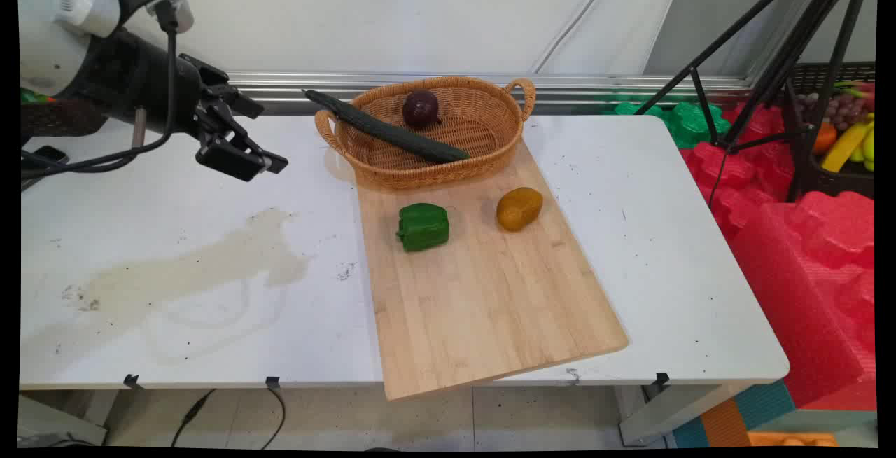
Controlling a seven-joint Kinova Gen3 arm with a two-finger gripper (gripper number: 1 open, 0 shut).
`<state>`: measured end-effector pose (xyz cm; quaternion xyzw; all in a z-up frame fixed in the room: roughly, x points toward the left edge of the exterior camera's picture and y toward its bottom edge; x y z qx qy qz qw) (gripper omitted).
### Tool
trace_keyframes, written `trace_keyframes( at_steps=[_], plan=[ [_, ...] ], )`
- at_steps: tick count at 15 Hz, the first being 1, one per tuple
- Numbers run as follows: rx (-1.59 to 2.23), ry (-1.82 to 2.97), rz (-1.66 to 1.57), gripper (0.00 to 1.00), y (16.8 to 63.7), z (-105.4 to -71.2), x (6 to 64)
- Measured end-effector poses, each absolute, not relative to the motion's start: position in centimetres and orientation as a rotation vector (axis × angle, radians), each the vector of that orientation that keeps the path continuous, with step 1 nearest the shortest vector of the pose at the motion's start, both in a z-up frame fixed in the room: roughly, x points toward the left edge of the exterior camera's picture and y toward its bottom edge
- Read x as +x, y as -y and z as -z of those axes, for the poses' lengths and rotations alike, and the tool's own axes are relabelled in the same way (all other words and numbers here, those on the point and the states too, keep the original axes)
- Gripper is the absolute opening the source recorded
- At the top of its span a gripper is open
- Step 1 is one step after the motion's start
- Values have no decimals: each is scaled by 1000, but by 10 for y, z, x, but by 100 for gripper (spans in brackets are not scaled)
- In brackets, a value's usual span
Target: Pick up the cucumber from the cutting board
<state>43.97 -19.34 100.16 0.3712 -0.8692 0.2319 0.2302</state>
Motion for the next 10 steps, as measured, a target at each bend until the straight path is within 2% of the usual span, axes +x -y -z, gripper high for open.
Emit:
trace_keyframes(
  at_steps=[10],
  plan=[
    [1078, 2360, -727, 100, 244, -1017, 433]
  ],
)
